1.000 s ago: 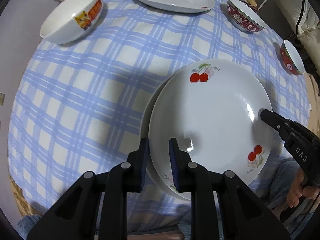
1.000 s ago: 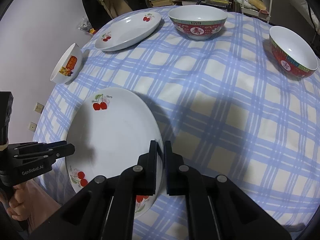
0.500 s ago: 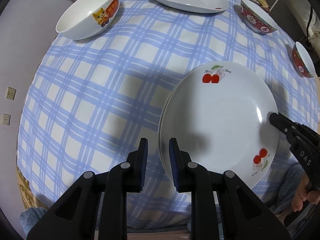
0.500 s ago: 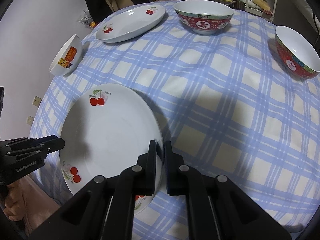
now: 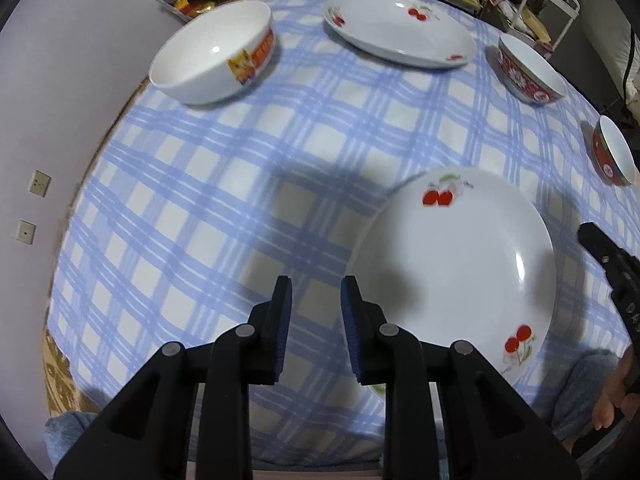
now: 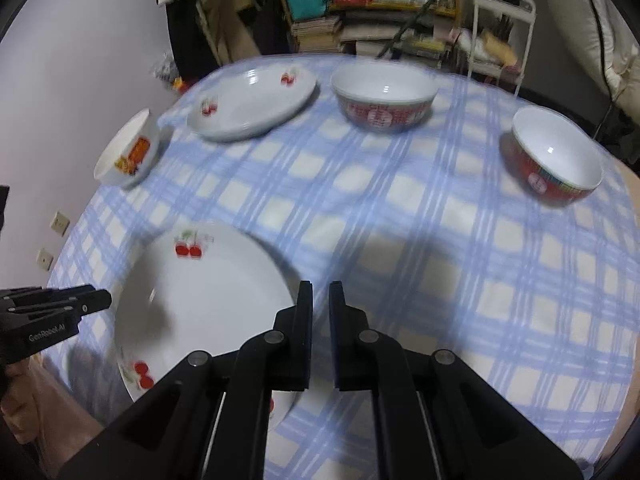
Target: Organize plates and bowls
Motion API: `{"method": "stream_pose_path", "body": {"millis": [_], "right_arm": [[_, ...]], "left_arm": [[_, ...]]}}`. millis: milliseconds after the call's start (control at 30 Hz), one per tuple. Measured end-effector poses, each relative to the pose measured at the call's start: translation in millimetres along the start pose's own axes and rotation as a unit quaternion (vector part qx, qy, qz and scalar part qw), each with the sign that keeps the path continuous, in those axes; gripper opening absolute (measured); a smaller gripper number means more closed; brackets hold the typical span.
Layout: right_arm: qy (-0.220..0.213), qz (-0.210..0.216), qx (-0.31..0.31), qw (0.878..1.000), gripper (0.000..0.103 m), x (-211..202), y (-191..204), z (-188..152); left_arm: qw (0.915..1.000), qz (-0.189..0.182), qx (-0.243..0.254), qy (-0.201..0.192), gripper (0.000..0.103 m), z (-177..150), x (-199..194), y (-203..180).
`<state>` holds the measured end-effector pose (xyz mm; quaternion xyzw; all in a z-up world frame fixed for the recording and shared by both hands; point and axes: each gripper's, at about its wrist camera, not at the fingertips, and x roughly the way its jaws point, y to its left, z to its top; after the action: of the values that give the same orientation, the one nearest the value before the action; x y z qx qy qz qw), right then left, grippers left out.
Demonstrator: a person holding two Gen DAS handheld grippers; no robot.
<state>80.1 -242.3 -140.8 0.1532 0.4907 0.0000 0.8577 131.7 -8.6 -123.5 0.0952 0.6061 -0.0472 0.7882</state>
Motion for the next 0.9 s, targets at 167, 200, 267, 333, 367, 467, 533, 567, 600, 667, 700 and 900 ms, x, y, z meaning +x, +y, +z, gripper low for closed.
{"method": "stream_pose_path", "body": {"millis": [167, 200, 267, 333, 367, 467, 533, 567, 600, 667, 700, 900], "right_arm": [[-0.028, 0.002, -0.014, 1.000, 0.025, -8, 2, 17], [-0.033, 0.003, -0.018, 0.999, 0.036, -8, 3, 22], [-0.041, 0.006, -0.025, 0.999, 0.041, -7, 5, 31], [-0.043, 0.006, -0.034, 0.998, 0.043, -5, 7, 40], [-0.042, 0.007, -0.037, 0.998, 0.051, -5, 8, 43], [-0.046, 0.008, -0.049, 0.998, 0.069, -2, 12, 60], [-0.056, 0.010, -0.058, 0.997, 0.076, 1, 14, 73], [-0.057, 0.006, -0.058, 0.997, 0.084, 6, 15, 81], [-0.055, 0.003, -0.056, 0.997, 0.091, 9, 15, 85], [-0.053, 0.007, -0.053, 0.997, 0.094, 16, 14, 94], [-0.055, 0.010, -0.055, 0.997, 0.094, 20, 14, 100], [-0.058, 0.006, -0.089, 0.994, 0.094, 31, 20, 133]], "left_arm": [[0.9994, 0.007, -0.005, -0.034, 0.038, 22, -15, 6], [0.9989, 0.009, -0.010, -0.045, 0.044, 28, -18, 9], [0.9980, 0.017, -0.014, -0.060, 0.047, 37, -23, 10], [0.9977, 0.025, -0.010, -0.063, 0.059, 47, -27, 11], [0.9976, 0.024, -0.005, -0.065, 0.064, 52, -28, 10], [0.9961, 0.025, 0.001, -0.084, 0.079, 68, -33, 9], [0.9946, 0.030, -0.007, -0.099, 0.083, 79, -33, 8], [0.9943, 0.028, -0.013, -0.102, 0.083, 83, -31, 8], [0.9942, 0.025, -0.018, -0.104, 0.083, 88, -28, 7], [0.9946, 0.025, -0.021, -0.098, 0.083, 96, -21, 4], [0.9949, 0.026, -0.020, -0.095, 0.083, 101, -19, 2], [0.9920, 0.035, -0.051, -0.110, 0.083, 128, -18, -2]]}}
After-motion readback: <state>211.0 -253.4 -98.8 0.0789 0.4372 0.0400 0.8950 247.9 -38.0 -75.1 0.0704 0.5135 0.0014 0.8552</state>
